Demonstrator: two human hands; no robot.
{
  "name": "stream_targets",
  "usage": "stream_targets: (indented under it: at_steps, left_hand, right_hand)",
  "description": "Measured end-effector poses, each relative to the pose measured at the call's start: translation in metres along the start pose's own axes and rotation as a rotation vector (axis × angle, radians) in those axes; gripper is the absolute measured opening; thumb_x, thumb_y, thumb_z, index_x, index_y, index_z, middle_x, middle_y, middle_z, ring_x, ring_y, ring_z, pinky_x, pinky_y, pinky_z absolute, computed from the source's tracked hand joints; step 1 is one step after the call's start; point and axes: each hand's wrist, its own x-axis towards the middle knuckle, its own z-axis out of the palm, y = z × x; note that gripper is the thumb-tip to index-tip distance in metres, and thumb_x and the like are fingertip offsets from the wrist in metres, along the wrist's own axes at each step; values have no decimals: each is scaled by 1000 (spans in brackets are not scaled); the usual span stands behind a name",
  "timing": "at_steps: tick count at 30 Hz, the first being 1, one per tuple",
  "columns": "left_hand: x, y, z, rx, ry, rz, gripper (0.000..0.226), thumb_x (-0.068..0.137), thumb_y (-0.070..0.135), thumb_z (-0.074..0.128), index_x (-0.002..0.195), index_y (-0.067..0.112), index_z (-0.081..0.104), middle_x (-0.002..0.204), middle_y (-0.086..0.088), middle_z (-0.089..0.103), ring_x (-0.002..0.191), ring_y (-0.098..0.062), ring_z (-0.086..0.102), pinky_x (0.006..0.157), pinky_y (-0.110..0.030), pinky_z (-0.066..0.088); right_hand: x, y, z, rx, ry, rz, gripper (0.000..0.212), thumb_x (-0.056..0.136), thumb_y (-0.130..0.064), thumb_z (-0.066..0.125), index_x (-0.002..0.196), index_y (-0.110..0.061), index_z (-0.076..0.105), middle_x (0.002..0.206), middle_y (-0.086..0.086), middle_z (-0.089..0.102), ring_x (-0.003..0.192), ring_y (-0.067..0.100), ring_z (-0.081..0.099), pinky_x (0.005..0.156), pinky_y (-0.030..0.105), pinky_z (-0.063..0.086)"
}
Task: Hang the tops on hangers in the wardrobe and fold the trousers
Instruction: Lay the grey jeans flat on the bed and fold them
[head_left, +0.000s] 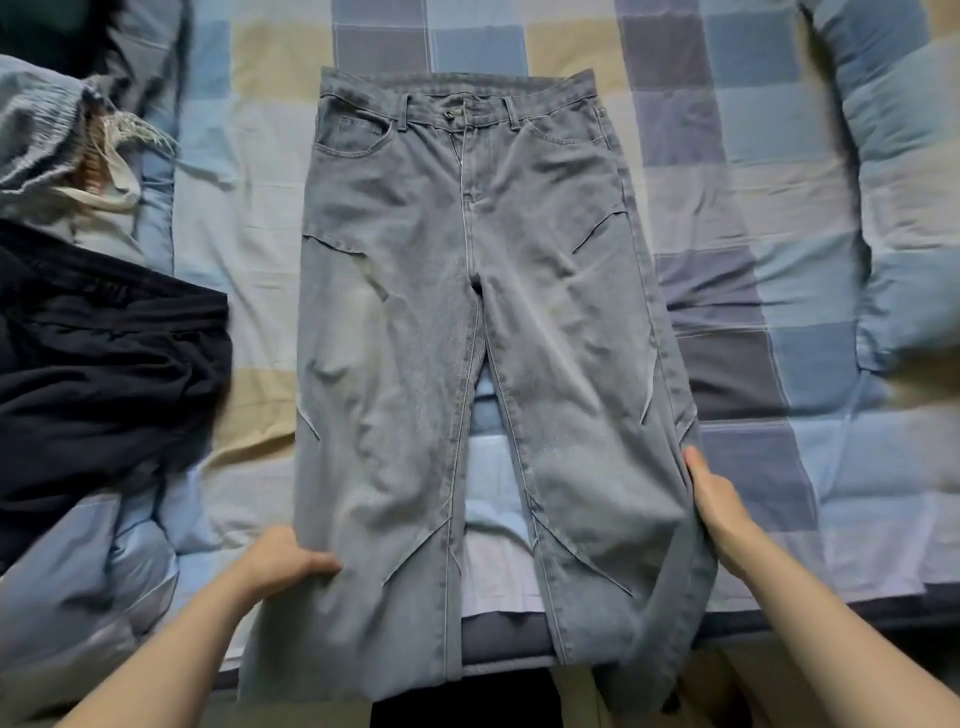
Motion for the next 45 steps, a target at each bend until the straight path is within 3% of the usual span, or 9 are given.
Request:
stream_targets:
  at_steps: [4,9,13,19,23,28,32,39,45]
  left_hand:
    - [-28,-24,30,660,420,-222,59,87,23,54,142,22,31,137,-12,42,117,-33,48,96,-41,43]
    - [-48,36,106,486,587,485,73,59,7,79,128,2,55,117,-21,53,98,-42,54,80,-49,48]
    - [-46,108,167,-9,145,394,33,81,5,62,114,6,61,107,-9,65,103,-27,61,90,-30,45]
    - [-45,150,230,-390,-177,197,32,82,4,75,111,-1,62,113,-19,68,91,-22,68,75,-25,54]
    - [-71,125,243,-246,-460,220,38,80,-3,73,117,-4,63,114,-10,68,86,-9,67,68,-10,51]
    - [-81,103,209,-27,-720,98,16,83,-2,70,89,11,64,67,10,70,56,-3,63,52,-15,47]
    - [-70,103,187,205,-505,56,17,79,6,79,82,9,63,66,4,66,57,-9,60,56,-23,49]
    - [-41,149,171,-342,19,40,29,86,19,74,81,14,46,72,-7,39,56,-18,37,55,-29,39]
    - [-39,169,162,-579,-123,81,18,91,18,67,82,9,55,81,-13,58,63,-23,60,69,-34,57]
  right_hand:
    - [-2,46,-13,-448,213,-12,49,100,-41,38,99,2,61,117,29,60,109,42,55,89,42,42]
    - [-9,59,3,-527,72,-63,63,87,-45,62,126,-1,40,130,23,51,119,41,50,94,43,43]
    - [-13,77,12,-641,79,36,67,80,-36,68,124,-5,27,132,23,43,117,44,49,92,44,44]
    - [-14,100,7,-504,-11,-34,55,78,-18,66,126,-3,42,119,21,60,111,39,56,86,36,45]
    - [-15,117,-38,-249,-284,-9,12,80,-4,61,87,-13,65,82,6,69,70,14,66,58,22,51]
    - [-5,126,-105,-435,-388,5,11,81,0,60,76,-10,59,59,3,63,49,12,56,48,21,42]
    - [10,122,-121,-878,-214,-130,9,87,-13,54,79,-17,57,88,9,71,85,25,65,73,28,46]
    - [30,79,-54,-339,-208,-200,24,89,-25,61,106,-7,59,106,15,66,98,30,62,89,41,48]
    - [31,63,-11,-205,-195,-239,38,89,-33,64,110,-3,61,107,8,67,100,26,63,85,32,49]
